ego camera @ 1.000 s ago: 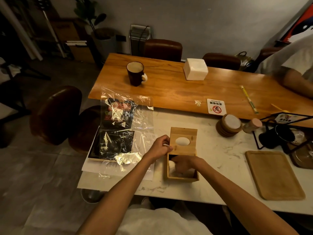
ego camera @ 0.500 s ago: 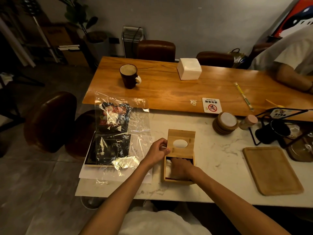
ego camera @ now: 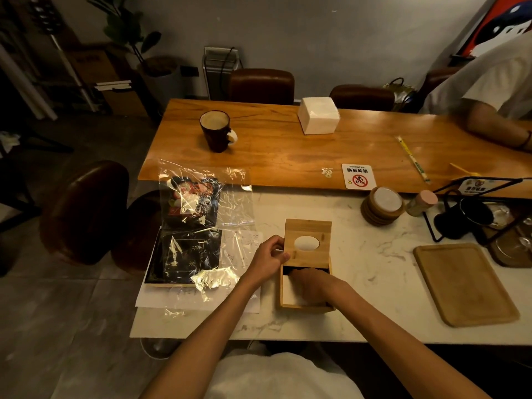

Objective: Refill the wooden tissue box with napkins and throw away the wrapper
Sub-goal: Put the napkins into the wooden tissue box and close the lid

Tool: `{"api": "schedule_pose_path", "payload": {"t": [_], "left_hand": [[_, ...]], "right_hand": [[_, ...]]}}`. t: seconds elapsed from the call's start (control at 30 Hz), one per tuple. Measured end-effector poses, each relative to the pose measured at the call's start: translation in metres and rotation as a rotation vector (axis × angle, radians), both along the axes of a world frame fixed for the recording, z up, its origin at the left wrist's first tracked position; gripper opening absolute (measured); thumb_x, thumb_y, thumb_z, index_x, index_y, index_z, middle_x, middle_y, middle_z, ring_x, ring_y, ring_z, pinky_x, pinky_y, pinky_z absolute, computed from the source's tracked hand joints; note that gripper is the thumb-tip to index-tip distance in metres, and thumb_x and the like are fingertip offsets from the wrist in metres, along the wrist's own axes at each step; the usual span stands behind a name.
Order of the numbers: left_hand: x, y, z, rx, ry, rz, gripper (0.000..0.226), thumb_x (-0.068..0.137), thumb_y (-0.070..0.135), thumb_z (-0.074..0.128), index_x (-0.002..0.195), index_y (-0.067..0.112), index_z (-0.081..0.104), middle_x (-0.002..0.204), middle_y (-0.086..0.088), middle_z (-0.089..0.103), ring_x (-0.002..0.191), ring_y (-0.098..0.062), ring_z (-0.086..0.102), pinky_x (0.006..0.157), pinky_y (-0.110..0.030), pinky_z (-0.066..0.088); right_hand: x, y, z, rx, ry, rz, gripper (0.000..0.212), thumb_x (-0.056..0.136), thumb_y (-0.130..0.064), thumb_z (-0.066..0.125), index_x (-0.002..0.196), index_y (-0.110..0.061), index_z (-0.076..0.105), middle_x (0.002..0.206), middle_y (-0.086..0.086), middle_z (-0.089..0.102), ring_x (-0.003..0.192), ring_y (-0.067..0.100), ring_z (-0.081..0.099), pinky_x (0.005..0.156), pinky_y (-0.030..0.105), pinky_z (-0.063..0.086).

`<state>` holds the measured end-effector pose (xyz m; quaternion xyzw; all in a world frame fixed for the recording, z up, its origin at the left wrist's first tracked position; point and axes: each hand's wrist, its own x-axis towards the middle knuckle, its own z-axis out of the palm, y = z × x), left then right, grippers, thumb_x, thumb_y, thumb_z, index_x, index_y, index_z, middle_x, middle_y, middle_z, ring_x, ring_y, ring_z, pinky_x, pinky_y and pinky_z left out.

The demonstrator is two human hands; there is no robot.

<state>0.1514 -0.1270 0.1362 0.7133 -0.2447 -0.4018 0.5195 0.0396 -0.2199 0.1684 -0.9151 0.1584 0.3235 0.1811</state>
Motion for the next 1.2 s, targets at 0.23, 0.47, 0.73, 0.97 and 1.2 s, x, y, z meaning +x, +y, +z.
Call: {"api": "schedule_pose_path", "payload": {"t": [0.23,0.47,0.73,0.97,1.2], "left_hand": [[-0.016,0.009,0.008,0.076,-0.113,0.017,0.047,0.098,0.018,0.056,0.142,0.019,0.041,0.148,-0.002,0.045,0.131,-0.022,0.049,0.106,-0.039,0.044],[-0.077,0.043,0.001,0.302,-0.569,-0.165,0.042,0.103,0.035,0.038,0.145,0.037,0.034,0.164,0.004,-0.004,0.151,-0.019,0.007,0.114,-0.039,0.033],[-0.094,0.042,-0.005,0.614,-0.688,-0.318,0.053,0.102,0.048,0.023,0.153,0.031,0.022,0.164,-0.008,-0.017,0.152,-0.031,-0.008,0.118,-0.05,0.022],[-0.095,0.046,0.01,0.697,-0.729,-0.33,0.047,0.102,0.046,0.029,0.141,0.022,0.04,0.164,-0.013,-0.008,0.15,-0.032,0.013,0.107,-0.042,0.042],[-0.1,0.05,0.017,0.577,-0.629,-0.375,0.034,0.102,0.044,0.036,0.117,0.021,0.055,0.163,-0.005,-0.017,0.147,-0.025,0.025,0.103,-0.037,0.045]], "right_hand": [[-0.021,0.0,0.014,0.043,-0.084,-0.115,0.065,0.092,-0.003,0.051,0.149,-0.026,0.032,0.15,0.007,0.042,0.134,0.029,0.044,0.107,0.038,0.04],[-0.086,0.014,-0.003,-0.376,-0.264,-0.383,0.043,0.095,-0.053,0.041,0.134,-0.036,0.048,0.12,0.006,0.048,0.102,0.023,0.048,0.08,0.03,0.043],[-0.081,0.023,-0.016,-0.296,-0.183,-0.469,0.055,0.096,-0.059,0.027,0.143,-0.031,0.036,0.155,0.013,0.022,0.13,0.031,0.039,0.097,0.038,0.047],[-0.091,0.031,-0.008,-0.33,-0.127,-0.458,0.054,0.098,-0.059,0.023,0.124,-0.028,0.058,0.157,0.016,0.03,0.132,0.031,0.044,0.1,0.038,0.043],[-0.097,0.027,-0.005,-0.054,-0.136,-0.46,0.042,0.096,-0.058,0.037,0.126,-0.035,0.056,0.163,0.014,-0.006,0.146,0.032,0.021,0.101,0.042,0.047]]}}
